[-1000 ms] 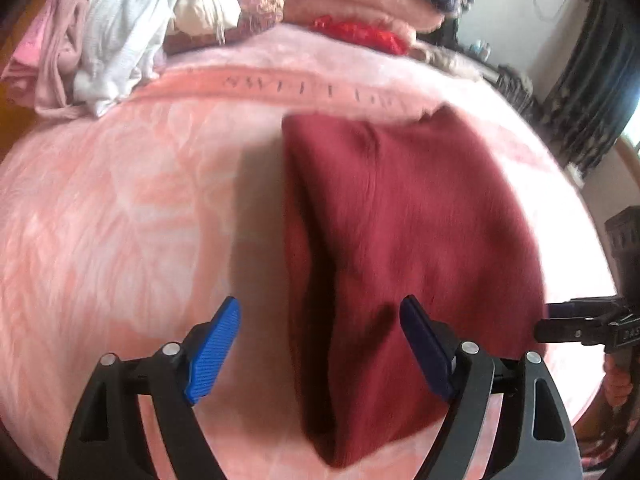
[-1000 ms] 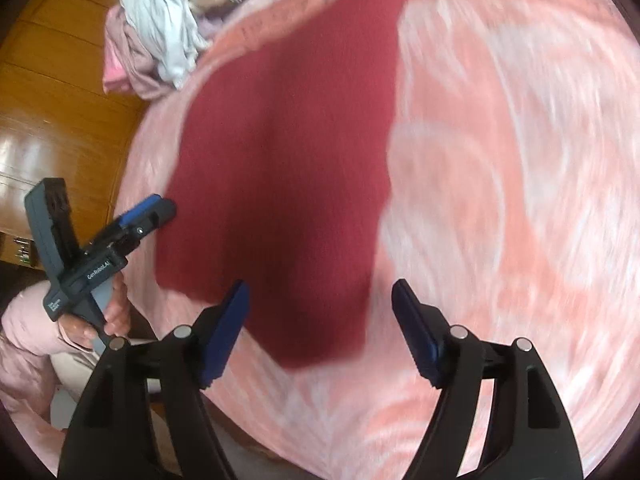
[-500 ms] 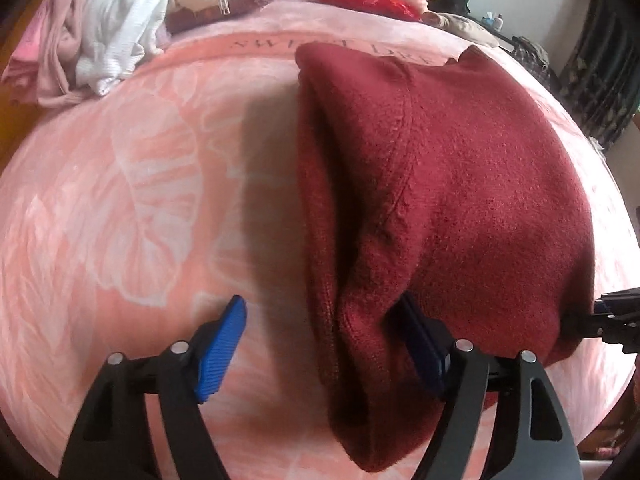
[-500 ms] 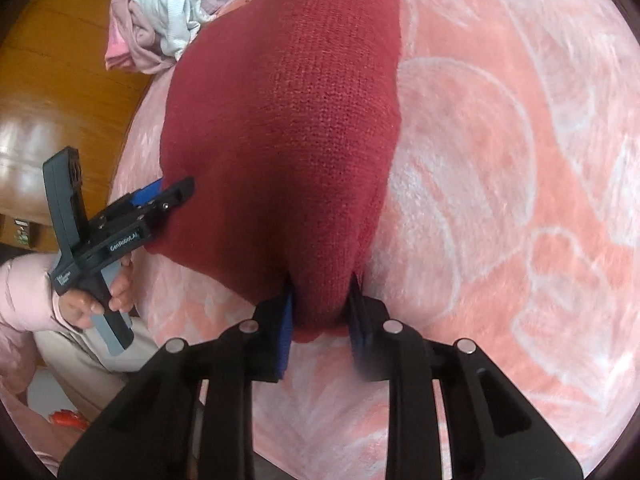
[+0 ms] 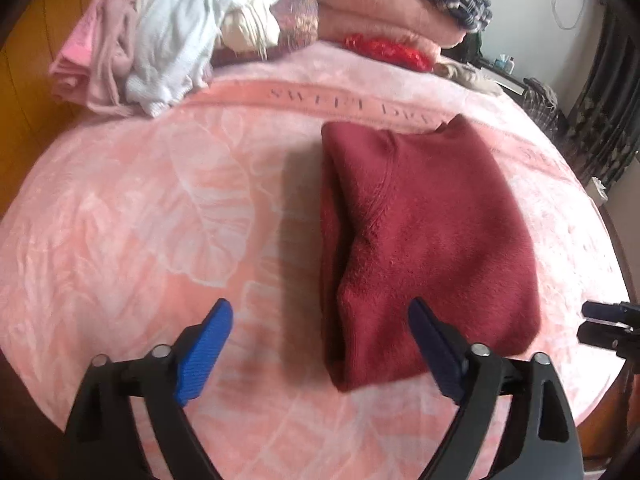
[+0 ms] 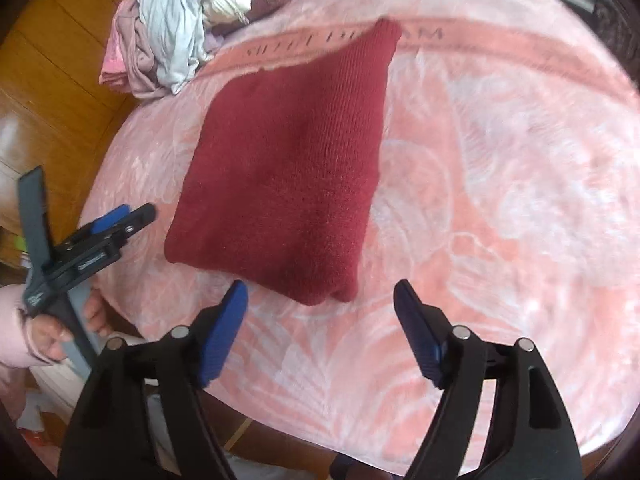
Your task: Fold small clothes
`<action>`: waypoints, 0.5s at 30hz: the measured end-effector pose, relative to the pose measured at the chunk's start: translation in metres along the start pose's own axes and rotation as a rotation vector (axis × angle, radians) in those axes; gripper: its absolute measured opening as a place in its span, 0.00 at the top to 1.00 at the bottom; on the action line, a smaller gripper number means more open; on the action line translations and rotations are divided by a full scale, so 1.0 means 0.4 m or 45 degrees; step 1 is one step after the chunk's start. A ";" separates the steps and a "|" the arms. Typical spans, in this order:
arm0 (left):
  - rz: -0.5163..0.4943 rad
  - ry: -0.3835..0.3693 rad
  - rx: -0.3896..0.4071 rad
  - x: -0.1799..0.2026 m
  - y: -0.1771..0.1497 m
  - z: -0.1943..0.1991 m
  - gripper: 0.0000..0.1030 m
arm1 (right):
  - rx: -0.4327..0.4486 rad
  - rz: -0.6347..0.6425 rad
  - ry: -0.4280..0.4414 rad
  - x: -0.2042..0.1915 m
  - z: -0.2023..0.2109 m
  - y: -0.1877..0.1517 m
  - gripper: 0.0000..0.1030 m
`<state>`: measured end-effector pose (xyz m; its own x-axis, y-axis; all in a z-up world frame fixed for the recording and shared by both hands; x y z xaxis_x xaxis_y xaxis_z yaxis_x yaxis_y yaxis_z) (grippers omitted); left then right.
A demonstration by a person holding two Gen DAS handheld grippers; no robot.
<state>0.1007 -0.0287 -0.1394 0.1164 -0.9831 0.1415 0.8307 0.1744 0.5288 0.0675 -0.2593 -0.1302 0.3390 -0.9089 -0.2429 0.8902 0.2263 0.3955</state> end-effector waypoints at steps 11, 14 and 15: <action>-0.089 0.024 0.002 -0.013 -0.065 0.096 0.09 | 0.114 0.032 -0.107 -0.100 0.065 -0.045 0.12; -0.083 0.015 0.015 -0.017 -0.080 0.110 0.07 | 0.130 0.041 -0.125 -0.115 0.070 -0.050 0.12; -0.076 0.014 0.014 -0.021 -0.085 0.112 0.07 | 0.136 0.043 -0.120 -0.121 0.075 -0.053 0.12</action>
<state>0.0469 -0.0238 -0.1211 0.0727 -0.9923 0.1001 0.8302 0.1159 0.5454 0.0233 -0.2307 -0.1002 0.3334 -0.9315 -0.1457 0.8395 0.2230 0.4955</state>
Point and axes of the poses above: each gripper's, at about its wrist camera, not at the fingertips, and z roughly against the way its jaws point, x to its right, y to its top, the point moved 8 cm from there along -z, roughly the way its jaws point, and after that the axes turned 8 degrees about z, right-handed, at the moved point
